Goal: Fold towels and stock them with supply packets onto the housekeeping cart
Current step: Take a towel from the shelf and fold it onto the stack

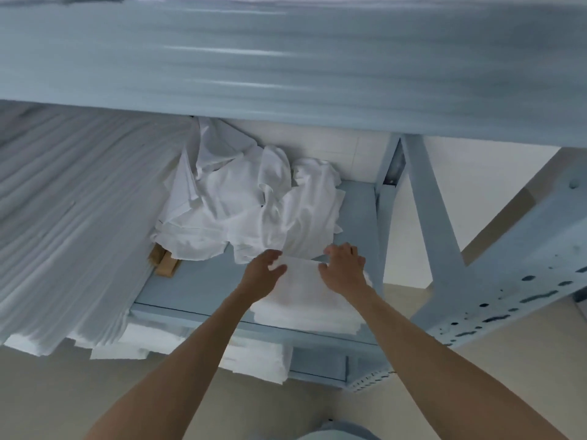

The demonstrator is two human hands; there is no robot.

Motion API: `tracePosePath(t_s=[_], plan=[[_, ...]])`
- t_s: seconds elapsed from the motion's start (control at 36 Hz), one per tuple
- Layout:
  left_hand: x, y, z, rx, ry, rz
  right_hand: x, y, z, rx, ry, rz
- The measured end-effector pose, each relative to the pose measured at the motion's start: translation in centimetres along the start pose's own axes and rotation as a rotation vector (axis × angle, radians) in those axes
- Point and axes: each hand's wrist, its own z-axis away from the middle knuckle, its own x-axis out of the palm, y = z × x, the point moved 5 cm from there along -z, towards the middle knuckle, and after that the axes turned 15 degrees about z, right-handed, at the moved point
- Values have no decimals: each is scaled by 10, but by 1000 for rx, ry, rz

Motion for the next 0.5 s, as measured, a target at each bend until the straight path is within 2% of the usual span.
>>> tracePosePath(t_s=[0.08,0.14,0.33,0.5], plan=[[-18,5,6,-134,57,359,-8,-23,-15,-49,-109,-231],[-29,7,14,-167,61,541,-5,-38,-22,-73,-200,-299],[-63,-1,53,-190,137,754,14,-80,-48,-178,-374,-324],[-83,-14,82,-196,154,837,37,-89,-70,-43,-500,-301]])
